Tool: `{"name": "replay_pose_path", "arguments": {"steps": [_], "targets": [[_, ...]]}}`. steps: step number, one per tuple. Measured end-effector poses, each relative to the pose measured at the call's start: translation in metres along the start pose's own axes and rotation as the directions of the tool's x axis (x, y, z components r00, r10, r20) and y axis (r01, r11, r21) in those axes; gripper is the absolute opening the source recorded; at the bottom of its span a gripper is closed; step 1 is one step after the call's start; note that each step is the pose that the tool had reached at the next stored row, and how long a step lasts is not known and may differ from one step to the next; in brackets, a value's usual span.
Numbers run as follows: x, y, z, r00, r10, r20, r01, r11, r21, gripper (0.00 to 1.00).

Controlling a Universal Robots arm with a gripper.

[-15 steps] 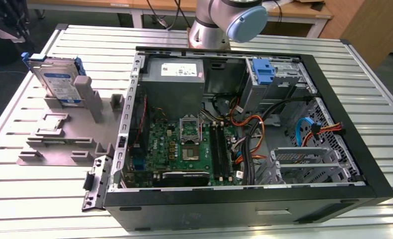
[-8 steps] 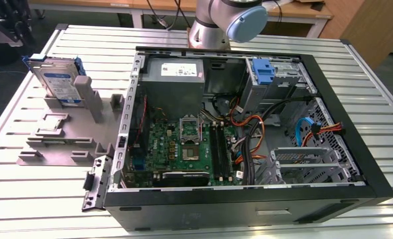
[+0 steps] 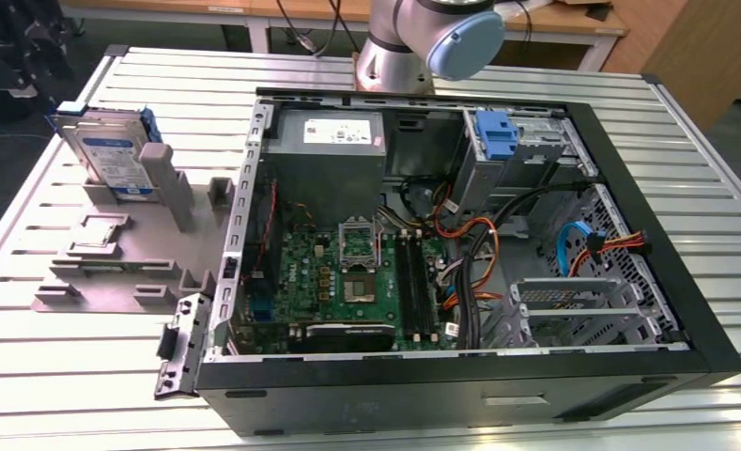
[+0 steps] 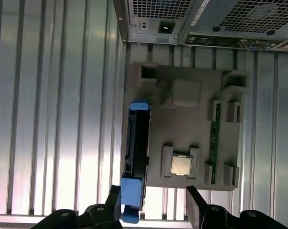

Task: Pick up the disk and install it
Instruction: 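Pick up the disk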

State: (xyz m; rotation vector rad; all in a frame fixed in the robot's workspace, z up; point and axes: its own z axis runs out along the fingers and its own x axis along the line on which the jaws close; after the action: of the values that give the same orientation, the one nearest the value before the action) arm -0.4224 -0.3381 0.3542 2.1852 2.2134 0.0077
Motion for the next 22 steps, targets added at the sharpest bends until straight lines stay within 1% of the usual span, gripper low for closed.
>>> {"name": "replay_pose_path", "arguments": {"steps": [2, 5, 9, 18, 20, 22], "targets": [[0.0001, -0.0001, 0.0036, 0.9996, 0.029, 0.0007, -0.029, 0.9996, 0.0004, 0.65], [0.0008, -0.0004, 0.0086, 0.9988, 0.049, 0.0009, -0.049, 0.9988, 0.001, 0.65], [0.0027, -0.0009, 0.0131, 0.9985, 0.054, -0.0022, -0.054, 0.9985, 0.0013, 0.65], [0.0059, -0.0011, 0.0225, 0.9978, 0.066, -0.0034, -0.066, 0.9978, 0.0015, 0.65], [0.0061, -0.0012, 0.0244, 0.9978, 0.067, -0.0053, -0.067, 0.9978, 0.0015, 0.65], [0.0062, -0.0013, 0.0264, 0.9977, 0.067, -0.0088, -0.067, 0.9977, 0.0019, 0.65]]}}
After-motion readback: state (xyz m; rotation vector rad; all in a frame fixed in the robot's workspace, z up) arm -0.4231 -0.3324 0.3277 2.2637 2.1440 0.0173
